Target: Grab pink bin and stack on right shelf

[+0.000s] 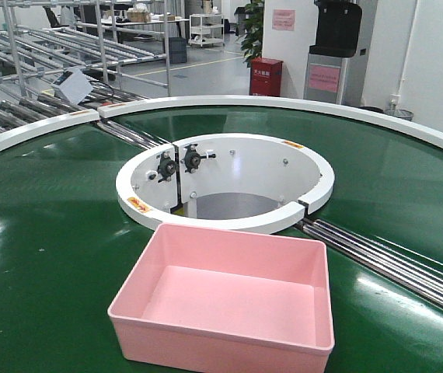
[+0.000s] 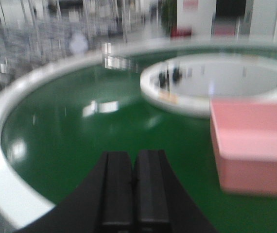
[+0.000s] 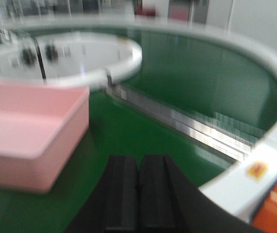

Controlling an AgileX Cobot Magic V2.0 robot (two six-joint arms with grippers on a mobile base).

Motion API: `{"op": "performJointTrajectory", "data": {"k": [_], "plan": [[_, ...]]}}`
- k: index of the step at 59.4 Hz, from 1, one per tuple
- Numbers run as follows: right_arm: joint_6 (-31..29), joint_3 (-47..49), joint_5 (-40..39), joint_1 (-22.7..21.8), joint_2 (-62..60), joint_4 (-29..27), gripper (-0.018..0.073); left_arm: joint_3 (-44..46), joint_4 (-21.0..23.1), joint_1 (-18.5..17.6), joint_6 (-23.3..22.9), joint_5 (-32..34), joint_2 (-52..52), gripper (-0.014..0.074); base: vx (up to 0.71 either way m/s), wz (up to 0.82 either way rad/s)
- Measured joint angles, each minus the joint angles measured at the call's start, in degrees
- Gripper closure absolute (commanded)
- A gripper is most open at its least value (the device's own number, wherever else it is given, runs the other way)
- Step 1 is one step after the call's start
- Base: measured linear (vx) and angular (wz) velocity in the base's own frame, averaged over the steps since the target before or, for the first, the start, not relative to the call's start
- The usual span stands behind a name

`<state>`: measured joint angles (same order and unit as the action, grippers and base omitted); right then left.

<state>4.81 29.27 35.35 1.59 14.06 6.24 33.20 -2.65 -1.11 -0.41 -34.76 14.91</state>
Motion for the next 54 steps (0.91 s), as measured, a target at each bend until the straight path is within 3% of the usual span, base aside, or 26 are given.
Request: {"op": "performJointTrajectory", "data": {"k": [7, 12, 17, 24, 32, 43, 54], "plan": [[0.18, 0.95, 4.34, 0.00, 6.97, -0.79, 0.0557, 1.16, 0.32, 0.00, -0.16, -6.08, 5.15, 0.0582, 0.00, 0.00], [-0.58, 1.48, 6.10, 0.00, 11.44, -0.86, 0.0494, 1.32, 1.01, 0.00, -0.84, -8.02, 8.42, 0.0498, 0.00, 0.00], [-3.15, 2.91, 7.51, 0.00, 16.27, -1.55, 0.0358, 2.50, 1.94, 0.00, -0.09, -10.48, 12.02, 0.0351, 0.00, 0.00], [-8.02, 6.22, 9.22, 0.95, 23.19, -5.05, 0.0106, 4.63, 5.03, -0.35, 5.01, -12.33, 16.97, 0.0124, 0.00, 0.00], [-11.70, 10.08, 12.37, 5.85, 30.02, -7.12, -0.0058, 6.89, 8.66, -3.77, 10.19, -12.39, 22.61, -0.0006, 0.00, 0.00], [-11.08, 17.73, 16.08, 14.11, 42.21, -6.24, -0.0071, 12.47, 9.66, -10.17, 13.01, -12.77, 34.91, -0.0010, 0.00, 0.00], [-6.82, 28.86, 19.70, 15.01, 56.51, -6.24, -0.0029, 21.09, 10.31, -11.52, 14.88, -12.48, 50.93, 0.0009, 0.00, 0.00]]}}
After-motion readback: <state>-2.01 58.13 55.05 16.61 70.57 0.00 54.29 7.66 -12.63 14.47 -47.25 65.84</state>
